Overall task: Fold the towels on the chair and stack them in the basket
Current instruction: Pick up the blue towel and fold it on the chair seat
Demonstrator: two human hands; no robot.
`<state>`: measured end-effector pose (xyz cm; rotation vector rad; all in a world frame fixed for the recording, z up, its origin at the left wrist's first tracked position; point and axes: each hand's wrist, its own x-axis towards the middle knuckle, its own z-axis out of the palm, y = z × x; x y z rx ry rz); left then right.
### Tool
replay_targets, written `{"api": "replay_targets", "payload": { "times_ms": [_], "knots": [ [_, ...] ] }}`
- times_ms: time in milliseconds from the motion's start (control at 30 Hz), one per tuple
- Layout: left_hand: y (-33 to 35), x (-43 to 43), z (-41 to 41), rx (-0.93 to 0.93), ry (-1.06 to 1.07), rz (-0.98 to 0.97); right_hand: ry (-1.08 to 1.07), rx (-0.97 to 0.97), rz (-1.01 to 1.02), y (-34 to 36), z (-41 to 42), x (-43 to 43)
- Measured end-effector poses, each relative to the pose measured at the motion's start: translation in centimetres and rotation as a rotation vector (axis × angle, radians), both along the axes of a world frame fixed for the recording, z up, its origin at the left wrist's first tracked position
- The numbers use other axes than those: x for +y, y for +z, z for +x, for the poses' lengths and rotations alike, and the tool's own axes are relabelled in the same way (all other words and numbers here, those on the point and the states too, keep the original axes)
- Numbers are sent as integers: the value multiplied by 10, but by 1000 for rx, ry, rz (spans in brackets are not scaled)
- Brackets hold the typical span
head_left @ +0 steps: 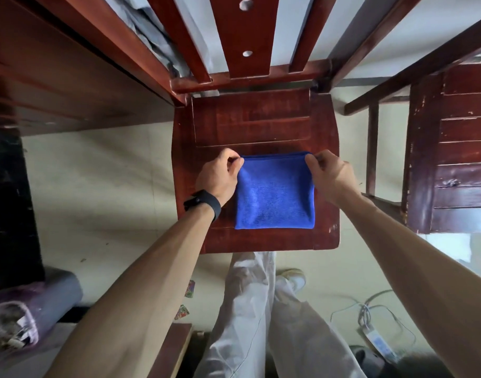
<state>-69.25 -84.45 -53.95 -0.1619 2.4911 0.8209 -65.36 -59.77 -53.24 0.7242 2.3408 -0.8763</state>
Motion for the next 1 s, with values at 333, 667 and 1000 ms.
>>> {"api": "replay_targets", "payload": {
  "times_ms": [333, 667, 1000],
  "knots": [
    [-6, 13, -11, 52, -182, -276, 67, -56, 178, -10, -10, -5],
    [-11, 22, -11, 207, -307, -379, 73, -45, 301, -9, -18, -12],
    [-18, 25, 73, 423, -498, -278, 349, 467, 381, -15, 65, -66]
  ]
}}
